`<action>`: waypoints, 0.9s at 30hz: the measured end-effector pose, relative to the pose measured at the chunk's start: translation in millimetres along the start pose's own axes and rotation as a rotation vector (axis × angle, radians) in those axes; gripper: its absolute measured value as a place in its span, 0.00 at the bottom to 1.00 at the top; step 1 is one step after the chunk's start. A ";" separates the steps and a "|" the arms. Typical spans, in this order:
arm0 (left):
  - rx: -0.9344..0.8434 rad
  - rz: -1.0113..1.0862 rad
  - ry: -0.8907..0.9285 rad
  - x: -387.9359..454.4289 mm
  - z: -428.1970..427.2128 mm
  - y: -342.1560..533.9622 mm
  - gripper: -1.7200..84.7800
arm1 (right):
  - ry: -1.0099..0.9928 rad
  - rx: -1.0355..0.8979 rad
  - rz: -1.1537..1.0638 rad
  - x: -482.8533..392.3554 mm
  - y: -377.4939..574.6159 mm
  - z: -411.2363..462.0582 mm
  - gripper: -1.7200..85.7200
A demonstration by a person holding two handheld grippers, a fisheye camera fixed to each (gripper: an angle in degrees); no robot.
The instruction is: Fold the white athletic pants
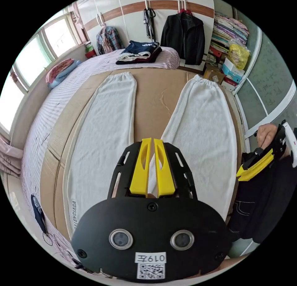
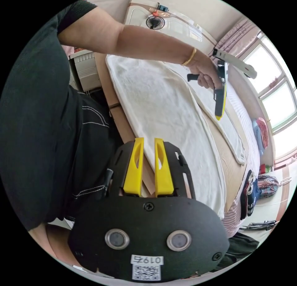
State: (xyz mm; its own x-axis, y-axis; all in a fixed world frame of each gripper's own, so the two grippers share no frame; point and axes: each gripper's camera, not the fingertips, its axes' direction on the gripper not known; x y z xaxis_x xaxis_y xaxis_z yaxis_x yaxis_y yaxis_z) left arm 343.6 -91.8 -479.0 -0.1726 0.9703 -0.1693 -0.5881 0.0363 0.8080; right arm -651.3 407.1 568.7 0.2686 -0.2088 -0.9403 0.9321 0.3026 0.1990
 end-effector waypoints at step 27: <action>-0.214 -0.075 -0.445 337.9 -146.2 349.5 0.03 | -0.072 0.057 -0.404 -122.9 -197.6 79.0 0.07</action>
State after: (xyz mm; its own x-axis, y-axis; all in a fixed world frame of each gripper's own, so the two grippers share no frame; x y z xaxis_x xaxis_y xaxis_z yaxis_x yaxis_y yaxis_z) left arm -35.8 213.9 -336.3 0.2029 0.9765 0.0722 -0.7428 0.1055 0.6611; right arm -849.3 299.6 666.7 -0.1071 -0.3652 -0.9247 0.9774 0.1317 -0.1653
